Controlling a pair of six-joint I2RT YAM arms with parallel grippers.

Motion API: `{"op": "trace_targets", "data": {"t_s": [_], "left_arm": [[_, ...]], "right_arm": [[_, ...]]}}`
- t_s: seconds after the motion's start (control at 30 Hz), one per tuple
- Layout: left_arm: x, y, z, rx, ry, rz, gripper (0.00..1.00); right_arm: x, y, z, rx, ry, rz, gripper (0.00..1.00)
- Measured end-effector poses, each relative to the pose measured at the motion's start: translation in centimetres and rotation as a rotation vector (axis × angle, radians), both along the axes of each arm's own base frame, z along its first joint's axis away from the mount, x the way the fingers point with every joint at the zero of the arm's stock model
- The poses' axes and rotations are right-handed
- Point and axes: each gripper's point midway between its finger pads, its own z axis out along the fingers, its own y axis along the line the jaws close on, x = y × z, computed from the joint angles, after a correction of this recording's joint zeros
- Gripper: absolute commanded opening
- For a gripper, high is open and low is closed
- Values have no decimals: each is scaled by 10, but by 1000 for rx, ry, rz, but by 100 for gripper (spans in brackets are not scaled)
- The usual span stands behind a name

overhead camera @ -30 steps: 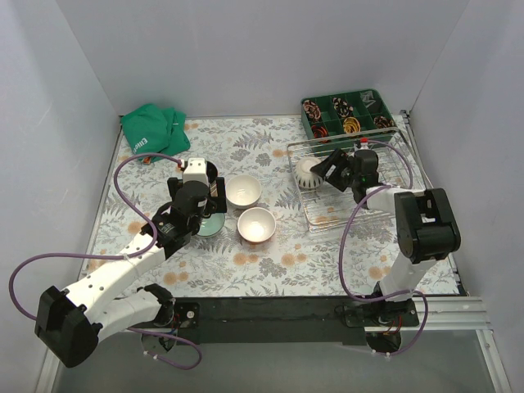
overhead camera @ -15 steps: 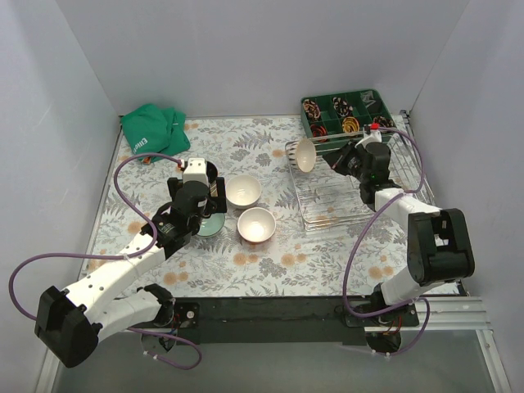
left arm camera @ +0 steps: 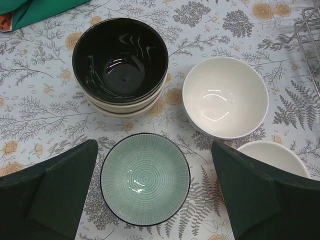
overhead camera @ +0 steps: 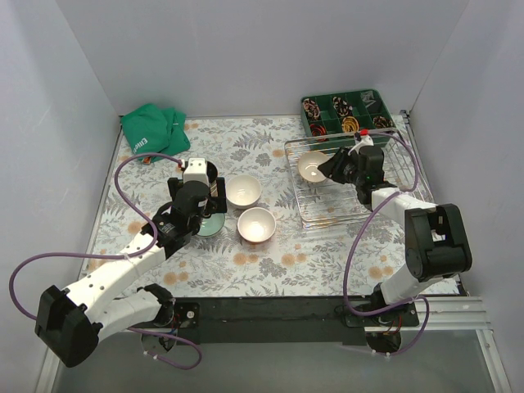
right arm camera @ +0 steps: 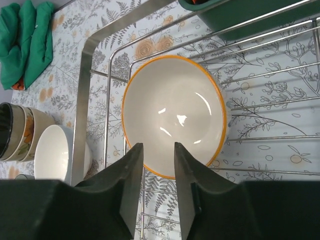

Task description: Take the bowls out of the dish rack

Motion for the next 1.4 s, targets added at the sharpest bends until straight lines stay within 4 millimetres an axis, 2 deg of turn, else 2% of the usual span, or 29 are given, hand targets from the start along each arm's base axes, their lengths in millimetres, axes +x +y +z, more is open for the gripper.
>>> {"op": "trace_targets", "data": {"t_s": [0.07,0.17,0.43,0.57,0.73,0.83,0.93,0.97,1.03,1.07,1.13,1.27,1.4], "left_arm": [[0,0,-1,1,2,0,98],[0,0,-2,4,5,0,98],[0,0,-2,5,6,0,98],[0,0,-2,5,6,0,98],[0,0,-3,5,7,0,98],[0,0,-3,5,7,0,98],[0,0,-2,5,6,0,98],[0,0,-3,5,7,0,98],[0,0,-3,5,7,0,98],[0,0,-2,5,6,0,98],[0,0,-3,6,7,0,98],[0,0,-3,5,7,0,98],[0,0,-3,5,7,0,98]], "right_arm": [[-2,-1,-5,-13,15,3,50],[-2,-7,-11,-50,37,-18,54],[11,-32,-12,-178,48,-119,54],[25,-37,-9,-218,45,-142,55],[37,-37,-26,-237,88,-145,54],[38,-37,-42,-252,134,-141,49],[39,-36,-54,-260,167,-131,37],[38,-36,-56,-262,173,-126,28],[36,-34,-56,-266,177,-111,20],[37,-34,-55,-266,174,-106,11],[37,-34,-55,-277,169,-99,4],[31,-36,-58,-296,187,-87,1],[25,-38,-48,-312,170,-80,1]]}}
